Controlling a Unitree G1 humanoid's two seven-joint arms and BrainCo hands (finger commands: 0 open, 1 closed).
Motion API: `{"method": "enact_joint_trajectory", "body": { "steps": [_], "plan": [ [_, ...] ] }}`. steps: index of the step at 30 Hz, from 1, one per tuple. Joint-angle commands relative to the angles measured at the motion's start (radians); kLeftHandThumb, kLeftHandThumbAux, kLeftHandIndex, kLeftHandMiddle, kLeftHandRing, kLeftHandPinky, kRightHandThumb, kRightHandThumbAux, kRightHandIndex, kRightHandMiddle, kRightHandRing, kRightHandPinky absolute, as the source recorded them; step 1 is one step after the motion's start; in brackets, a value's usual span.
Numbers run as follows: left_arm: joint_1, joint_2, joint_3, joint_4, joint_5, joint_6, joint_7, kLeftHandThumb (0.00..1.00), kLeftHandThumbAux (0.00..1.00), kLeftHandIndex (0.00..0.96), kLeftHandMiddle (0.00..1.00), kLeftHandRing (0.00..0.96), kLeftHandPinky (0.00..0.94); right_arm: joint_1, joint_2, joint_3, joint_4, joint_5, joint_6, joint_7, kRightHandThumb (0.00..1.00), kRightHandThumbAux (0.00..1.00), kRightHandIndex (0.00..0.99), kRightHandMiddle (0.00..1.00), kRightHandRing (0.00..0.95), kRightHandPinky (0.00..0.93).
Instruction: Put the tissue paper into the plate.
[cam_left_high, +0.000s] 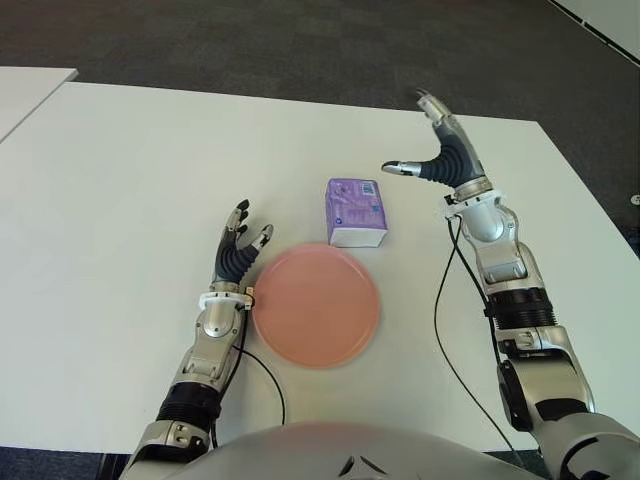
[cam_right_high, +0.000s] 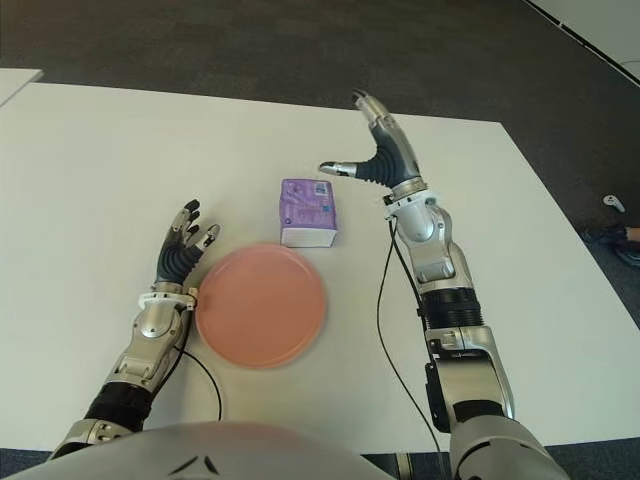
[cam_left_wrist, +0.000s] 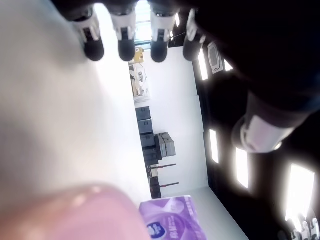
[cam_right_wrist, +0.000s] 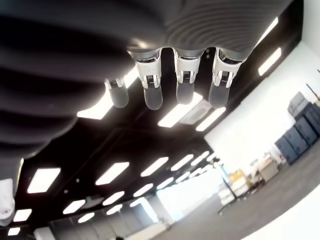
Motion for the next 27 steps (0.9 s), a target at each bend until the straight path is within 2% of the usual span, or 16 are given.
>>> {"method": "enact_joint_trajectory", "body": {
  "steps": [1,4,6,9,15,20,23,27],
  "plan": [
    [0.026,0.007,-0.002,0.033,0.019,0.018,0.013,0.04,0.537,0.0,0.0,0.0,0.005,0.002,-0.009,0.053,-0.007,-0.005,0.015,0.093,0.153,0.47,0.0,0.0,0.0,0.0],
    [0.027,0.01,-0.005,0.028,0.024,0.022,0.007,0.035,0.53,0.0,0.0,0.0,0.001,-0.031,-0.055,0.113,0.034,-0.052,-0.051,0.162,0.156,0.463,0.0,0.0,0.0,0.0],
    [0.027,0.01,-0.006,0.028,0.024,0.023,0.004,0.033,0.526,0.0,0.0,0.0,0.0,-0.044,-0.068,0.142,0.061,-0.075,-0.088,0.18,0.158,0.465,0.0,0.0,0.0,0.0],
    [0.026,0.006,-0.004,0.028,0.018,0.024,0.003,0.032,0.526,0.0,0.0,0.0,0.0,-0.043,-0.079,0.21,0.137,-0.132,-0.196,0.172,0.133,0.477,0.0,0.011,0.0,0.0],
    [0.018,-0.001,0.001,0.032,0.005,0.038,-0.003,0.034,0.526,0.0,0.0,0.0,0.003,-0.086,-0.113,0.257,0.213,-0.172,-0.319,0.177,0.078,0.484,0.012,0.037,0.001,0.0],
    [0.013,-0.005,0.009,0.03,-0.023,0.066,-0.023,0.044,0.523,0.0,0.0,0.0,0.011,-0.128,-0.127,0.284,0.278,-0.231,-0.374,0.15,0.09,0.485,0.023,0.05,0.0,0.0],
    [0.012,-0.005,0.011,0.028,-0.033,0.074,-0.028,0.05,0.524,0.0,0.0,0.0,0.023,-0.144,-0.13,0.289,0.301,-0.253,-0.383,0.141,0.107,0.482,0.027,0.052,0.0,0.0],
    [0.011,-0.002,0.012,0.028,-0.046,0.075,-0.034,0.053,0.521,0.0,0.0,0.0,0.019,-0.16,-0.131,0.296,0.319,-0.288,-0.358,0.128,0.115,0.478,0.03,0.053,0.0,0.0]
  ]
}}
